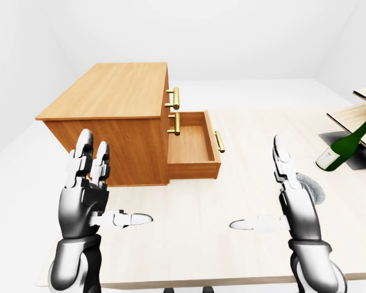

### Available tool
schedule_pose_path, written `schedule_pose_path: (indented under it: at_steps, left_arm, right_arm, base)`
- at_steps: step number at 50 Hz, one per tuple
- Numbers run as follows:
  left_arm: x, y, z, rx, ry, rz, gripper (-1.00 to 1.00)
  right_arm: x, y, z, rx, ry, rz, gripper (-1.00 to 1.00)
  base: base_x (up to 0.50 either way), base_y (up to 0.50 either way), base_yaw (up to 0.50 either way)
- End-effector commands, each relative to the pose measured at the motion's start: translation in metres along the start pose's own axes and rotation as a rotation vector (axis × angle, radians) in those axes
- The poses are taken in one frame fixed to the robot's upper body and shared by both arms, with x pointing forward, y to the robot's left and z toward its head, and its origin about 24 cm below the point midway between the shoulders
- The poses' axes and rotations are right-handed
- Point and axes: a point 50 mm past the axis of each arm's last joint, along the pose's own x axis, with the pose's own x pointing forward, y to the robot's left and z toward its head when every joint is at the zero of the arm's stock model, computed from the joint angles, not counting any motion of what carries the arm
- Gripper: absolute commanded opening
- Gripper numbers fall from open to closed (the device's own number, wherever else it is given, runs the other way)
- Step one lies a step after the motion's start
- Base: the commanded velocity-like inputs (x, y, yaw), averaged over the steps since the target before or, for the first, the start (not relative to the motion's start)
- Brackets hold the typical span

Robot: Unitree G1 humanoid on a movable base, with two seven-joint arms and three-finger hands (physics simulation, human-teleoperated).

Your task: Put the bowl on top of the cabinet.

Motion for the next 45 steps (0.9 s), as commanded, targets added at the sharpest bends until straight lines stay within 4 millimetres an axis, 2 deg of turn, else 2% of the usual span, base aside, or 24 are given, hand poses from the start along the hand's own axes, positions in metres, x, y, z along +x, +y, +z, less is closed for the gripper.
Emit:
schedule_pose_path:
  at_steps: [1, 7, 18, 32, 45]
  left_arm:
    - [0.004, -0.002, -0.012, -0.011, 0.037, 0.009, 1.0]
    - [0.005, 0.0, -0.009, -0.011, 0.025, 0.012, 1.0]
    - [0.004, -0.003, -0.009, -0.009, 0.027, 0.005, 1.0]
    - [0.007, -0.004, -0.016, -0.005, 0.051, 0.006, 1.0]
    - [0.005, -0.004, -0.016, -0.007, 0.058, 0.002, 1.0]
  right_arm:
    - [0.0, -0.035, 0.01, -0.239, -0.008, 0.007, 1.0]
    - [0.001, -0.05, 0.002, -0.418, 0.086, 0.056, 1.0]
    - [0.011, -0.068, -0.008, -0.573, 0.193, 0.104, 1.0]
    - [0.016, -0.092, -0.037, -0.638, 0.352, 0.148, 1.0]
    - [0.024, -0.101, -0.042, -0.729, 0.402, 0.143, 1.0]
  base:
    - [0.0, 0.0, 0.0]
    - [0.0, 0.0, 0.0]
    - [0.0, 0.0, 0.0]
    - [0.0, 0.0, 0.0]
    - [0.0, 0.0, 0.0]
